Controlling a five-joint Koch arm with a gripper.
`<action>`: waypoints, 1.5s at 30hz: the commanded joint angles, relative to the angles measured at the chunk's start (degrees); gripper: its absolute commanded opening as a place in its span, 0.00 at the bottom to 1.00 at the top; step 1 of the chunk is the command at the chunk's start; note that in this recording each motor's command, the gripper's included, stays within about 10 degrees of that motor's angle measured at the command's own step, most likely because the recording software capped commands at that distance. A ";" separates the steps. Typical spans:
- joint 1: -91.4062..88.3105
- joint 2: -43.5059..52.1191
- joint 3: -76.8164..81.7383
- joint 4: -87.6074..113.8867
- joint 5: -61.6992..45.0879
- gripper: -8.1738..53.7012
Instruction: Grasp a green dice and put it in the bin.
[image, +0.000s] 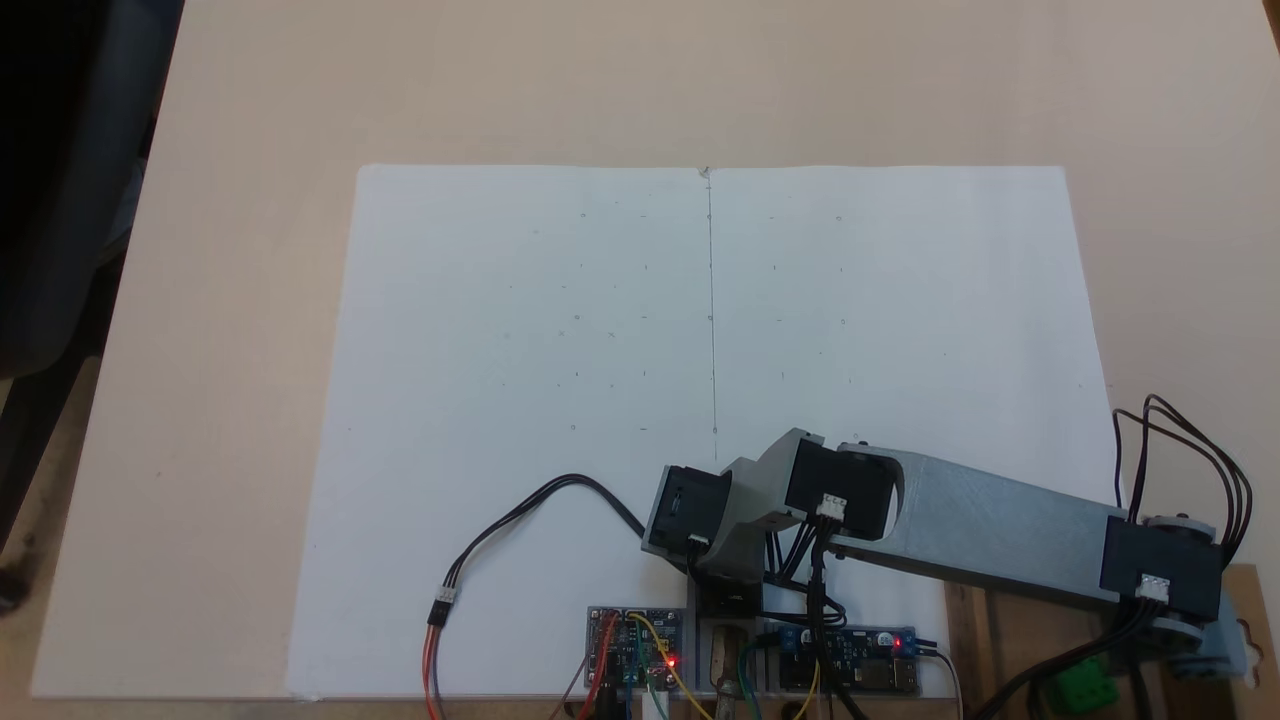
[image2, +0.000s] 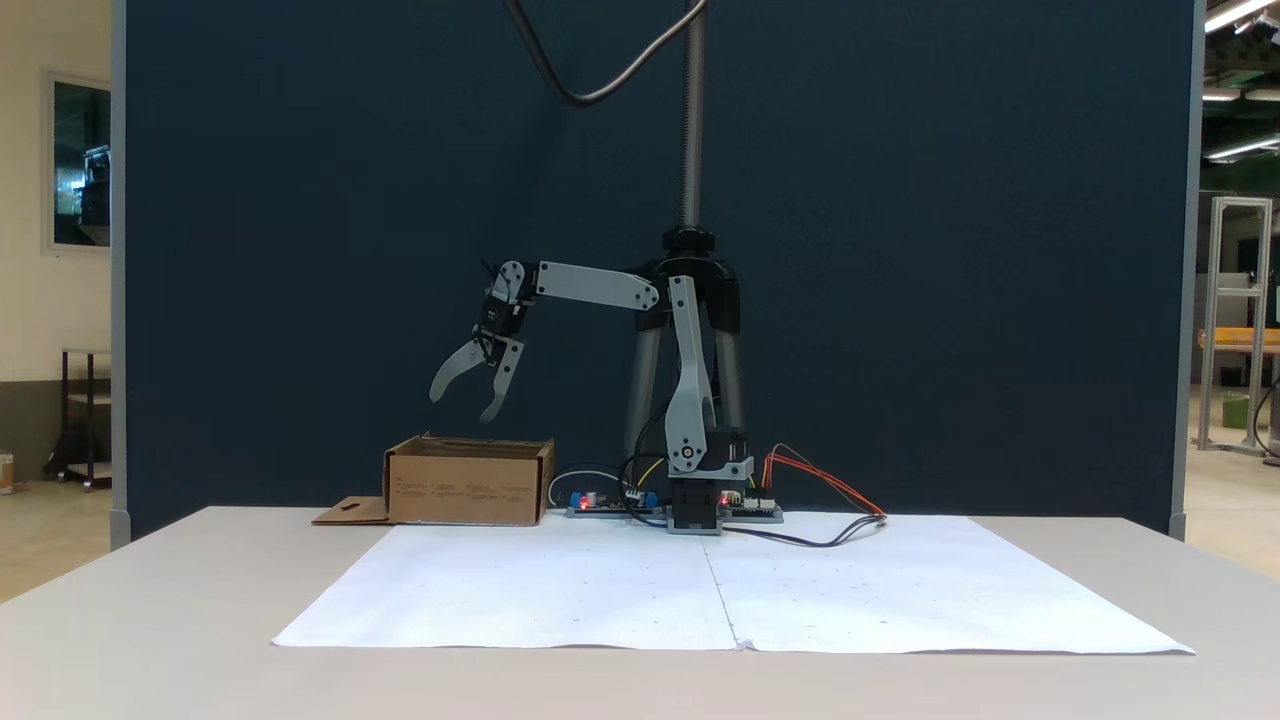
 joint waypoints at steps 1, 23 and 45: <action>-0.44 1.85 -3.60 -0.53 0.44 0.73; -53.79 8.53 -3.60 -2.90 18.72 0.85; -95.98 9.32 -3.60 -7.38 23.38 0.85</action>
